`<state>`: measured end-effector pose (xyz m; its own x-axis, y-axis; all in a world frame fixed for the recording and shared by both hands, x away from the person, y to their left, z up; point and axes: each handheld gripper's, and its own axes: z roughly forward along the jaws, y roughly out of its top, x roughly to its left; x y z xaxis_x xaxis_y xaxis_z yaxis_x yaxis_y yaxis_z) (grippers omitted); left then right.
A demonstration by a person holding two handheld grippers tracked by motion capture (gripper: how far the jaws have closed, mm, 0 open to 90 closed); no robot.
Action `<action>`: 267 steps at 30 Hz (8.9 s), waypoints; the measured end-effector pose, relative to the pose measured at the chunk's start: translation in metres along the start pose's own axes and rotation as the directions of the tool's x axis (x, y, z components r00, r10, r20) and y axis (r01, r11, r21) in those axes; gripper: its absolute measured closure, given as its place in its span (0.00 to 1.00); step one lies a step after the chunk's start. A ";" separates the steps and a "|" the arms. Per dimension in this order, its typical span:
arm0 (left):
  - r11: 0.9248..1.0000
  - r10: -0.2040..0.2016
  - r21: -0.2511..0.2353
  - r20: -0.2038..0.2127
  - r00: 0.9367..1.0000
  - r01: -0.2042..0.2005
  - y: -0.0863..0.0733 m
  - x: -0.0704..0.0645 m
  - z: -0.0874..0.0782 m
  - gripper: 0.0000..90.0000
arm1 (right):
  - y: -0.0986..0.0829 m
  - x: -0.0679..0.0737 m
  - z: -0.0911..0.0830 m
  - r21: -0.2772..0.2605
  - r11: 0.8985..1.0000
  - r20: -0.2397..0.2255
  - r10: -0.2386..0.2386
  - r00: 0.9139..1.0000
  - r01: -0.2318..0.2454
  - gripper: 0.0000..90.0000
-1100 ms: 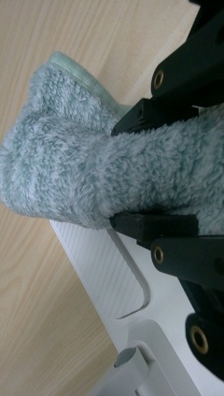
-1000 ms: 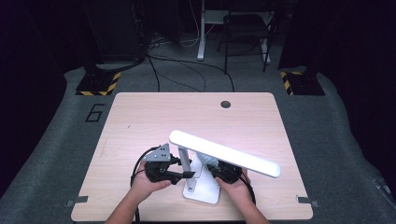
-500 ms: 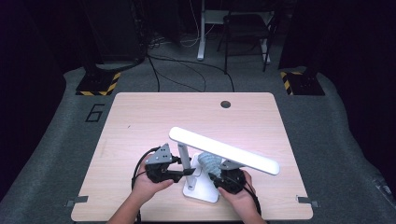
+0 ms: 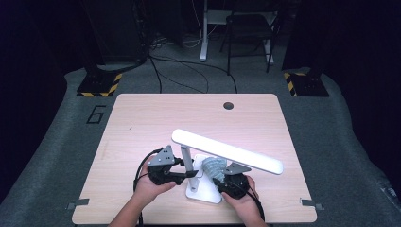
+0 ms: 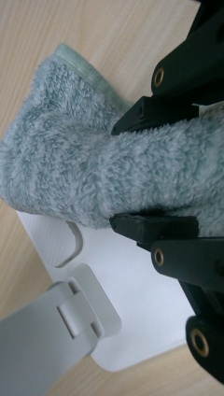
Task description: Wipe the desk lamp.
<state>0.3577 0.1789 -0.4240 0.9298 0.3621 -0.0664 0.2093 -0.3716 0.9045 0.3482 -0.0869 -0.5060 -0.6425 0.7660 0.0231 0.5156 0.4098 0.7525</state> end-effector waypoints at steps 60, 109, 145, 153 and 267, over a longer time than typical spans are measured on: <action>1.000 -0.007 -0.027 -0.101 0.995 0.005 -0.001 -0.010 0.004 0.59 | -0.017 -0.018 -0.023 0.026 0.989 0.010 0.145 0.989 -0.145 0.76; 1.000 -0.011 -0.021 -0.089 0.996 0.010 -0.001 -0.011 0.006 0.59 | 0.010 -0.040 0.013 0.022 0.983 0.019 0.185 0.983 -0.185 0.71; 1.000 -0.025 -0.013 -0.131 0.991 0.023 0.000 -0.006 0.005 0.58 | -0.009 -0.007 -0.012 -0.030 0.999 0.001 0.039 0.999 -0.039 0.72; 0.999 -0.045 -0.012 -0.181 0.982 0.043 0.003 -0.001 0.009 0.59 | 0.007 0.004 -0.014 -0.069 0.997 -0.024 0.038 0.999 -0.040 0.73; 0.998 -0.065 -0.031 -0.069 0.996 0.063 0.000 0.005 0.010 0.57 | 0.000 -0.007 0.005 -0.098 0.992 -0.028 0.078 0.997 -0.080 0.43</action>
<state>0.3653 0.1725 -0.4288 0.8912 0.4433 -0.0963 0.2584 -0.3216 0.9110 0.3558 -0.0895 -0.5097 -0.6156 0.7817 0.0999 0.5076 0.2963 0.8090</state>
